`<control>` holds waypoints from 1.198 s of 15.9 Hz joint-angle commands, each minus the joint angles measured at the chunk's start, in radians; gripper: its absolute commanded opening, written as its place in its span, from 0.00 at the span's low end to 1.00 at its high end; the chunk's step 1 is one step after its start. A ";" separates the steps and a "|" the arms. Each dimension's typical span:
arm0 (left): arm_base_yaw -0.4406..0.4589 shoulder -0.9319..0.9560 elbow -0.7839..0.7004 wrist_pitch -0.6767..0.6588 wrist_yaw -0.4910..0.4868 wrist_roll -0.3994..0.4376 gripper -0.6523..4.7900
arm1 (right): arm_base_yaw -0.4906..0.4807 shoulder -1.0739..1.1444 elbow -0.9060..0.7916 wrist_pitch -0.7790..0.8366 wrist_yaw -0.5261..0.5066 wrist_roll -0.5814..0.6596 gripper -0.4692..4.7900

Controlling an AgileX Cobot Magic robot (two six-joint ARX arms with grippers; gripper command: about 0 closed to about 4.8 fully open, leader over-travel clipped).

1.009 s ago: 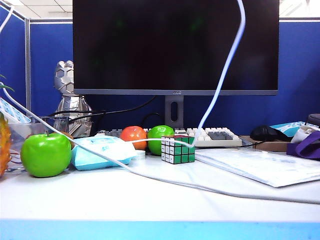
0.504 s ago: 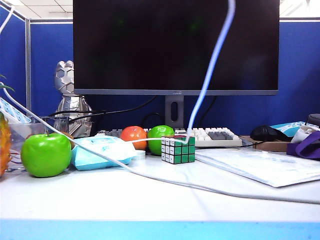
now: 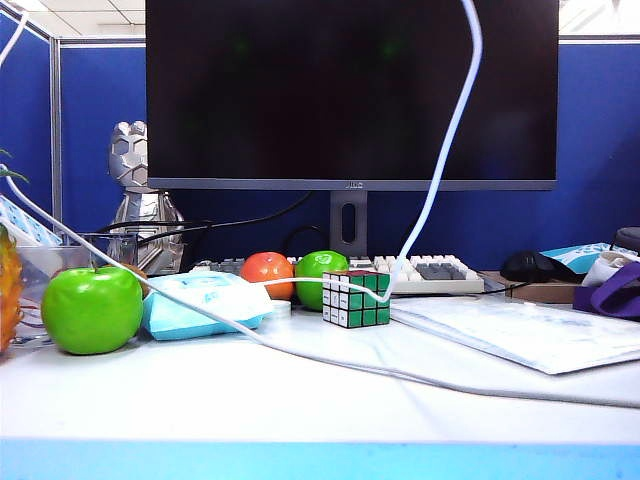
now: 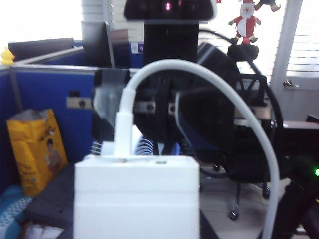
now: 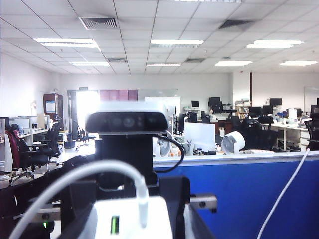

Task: Pick up the Type-C charging cable and the charging base, insert one end of the Type-C charger into the corresponding slot on the base, and finally place the plugged-in charger back on the table.

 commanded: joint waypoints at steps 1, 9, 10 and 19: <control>-0.001 -0.004 0.005 0.010 0.048 0.008 0.11 | 0.003 0.001 0.003 0.014 0.007 0.032 0.53; -0.002 -0.004 0.005 0.006 0.048 0.008 0.11 | 0.009 0.002 0.003 0.015 0.009 0.034 0.52; -0.002 -0.004 0.005 0.006 0.048 0.008 0.11 | 0.009 0.003 0.003 0.015 0.011 0.034 0.52; -0.002 -0.004 0.005 0.005 0.048 0.005 0.11 | 0.047 0.021 0.008 0.040 0.018 0.032 0.49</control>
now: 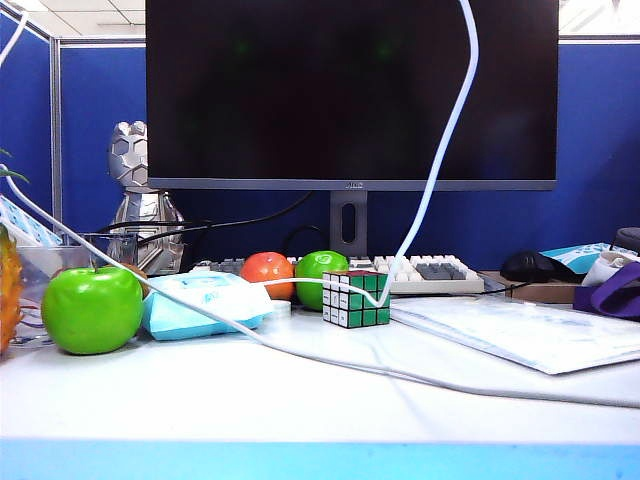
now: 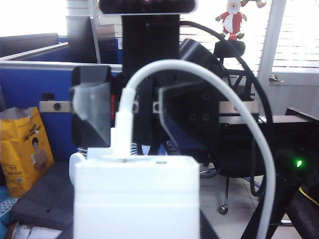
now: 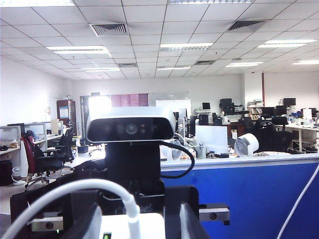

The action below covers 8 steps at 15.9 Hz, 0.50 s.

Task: Pick up the Type-C charging cable and the charging base, insert one end of the Type-C charger into the corresponding slot on the base, and finally place the plugged-in charger back on the table.

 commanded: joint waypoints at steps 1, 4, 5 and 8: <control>-0.001 -0.004 0.005 0.018 0.008 -0.001 0.11 | 0.001 0.006 0.013 0.013 0.004 0.005 0.49; -0.001 -0.004 0.005 0.003 0.016 0.000 0.11 | 0.017 0.010 0.016 0.013 0.003 0.004 0.49; -0.001 -0.004 0.005 -0.001 0.016 0.000 0.11 | 0.025 0.011 0.016 0.013 0.003 0.004 0.49; -0.001 -0.004 0.005 0.000 0.016 0.000 0.11 | 0.025 0.014 0.016 0.012 0.000 0.005 0.46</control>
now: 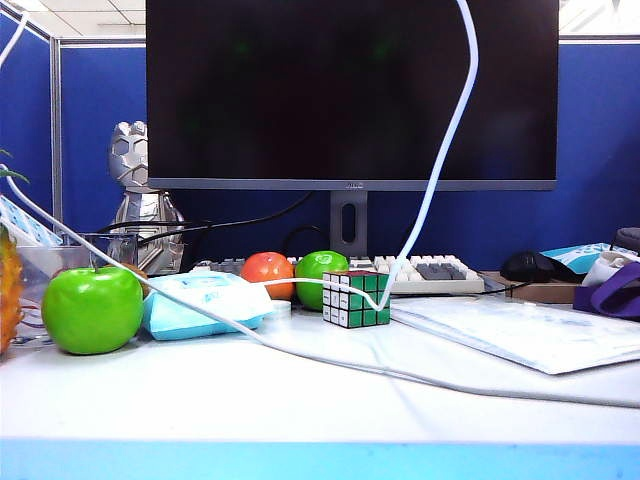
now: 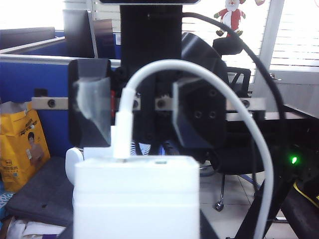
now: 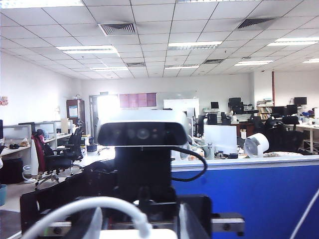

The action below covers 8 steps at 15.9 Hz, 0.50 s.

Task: Pick up the Type-C charging cable and the charging base, insert one end of the Type-C charger into the corresponding slot on the base, and finally place the plugged-in charger back on the table.

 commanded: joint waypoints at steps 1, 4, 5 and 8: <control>-0.001 -0.005 0.005 0.021 0.007 0.000 0.11 | 0.000 0.001 0.005 0.006 -0.005 0.004 0.46; -0.001 -0.005 0.005 0.021 0.007 0.000 0.11 | 0.000 0.001 0.005 -0.005 -0.018 0.005 0.46; -0.001 -0.005 0.005 0.021 0.007 0.000 0.11 | 0.000 0.001 0.005 -0.008 -0.018 0.005 0.46; -0.001 -0.005 0.005 0.021 0.007 0.000 0.11 | 0.000 0.001 0.005 -0.014 -0.029 0.004 0.37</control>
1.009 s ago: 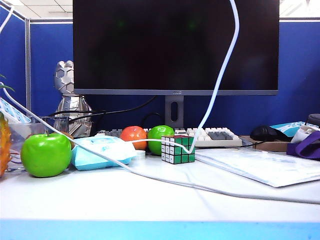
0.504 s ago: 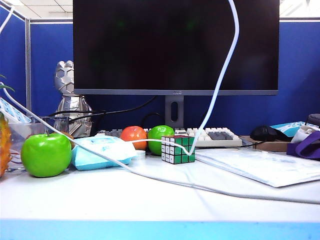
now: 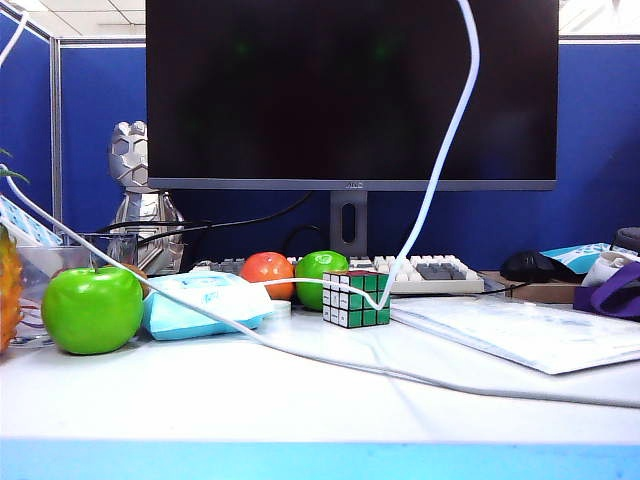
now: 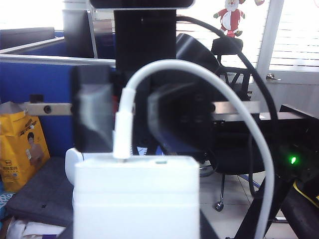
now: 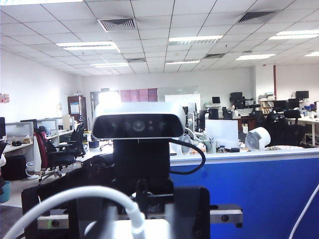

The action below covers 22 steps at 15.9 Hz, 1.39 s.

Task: Pick up the Type-C charging cable and the charging base, insert one end of the Type-C charger into the corresponding slot on the base, and finally place the plugged-in charger back on the table.

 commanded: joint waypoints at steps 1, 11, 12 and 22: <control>-0.001 -0.005 0.005 0.021 0.006 0.000 0.11 | 0.000 -0.003 0.004 -0.002 -0.011 0.004 0.37; -0.001 -0.005 0.005 0.032 0.005 -0.015 0.11 | 0.000 0.003 0.004 -0.002 -0.044 -0.034 0.08; -0.001 -0.005 0.005 0.039 0.005 -0.019 0.11 | 0.000 0.003 0.004 -0.002 -0.046 -0.040 0.08; -0.001 -0.005 0.005 0.093 0.001 -0.046 0.11 | 0.001 0.004 0.003 -0.063 -0.117 -0.149 0.08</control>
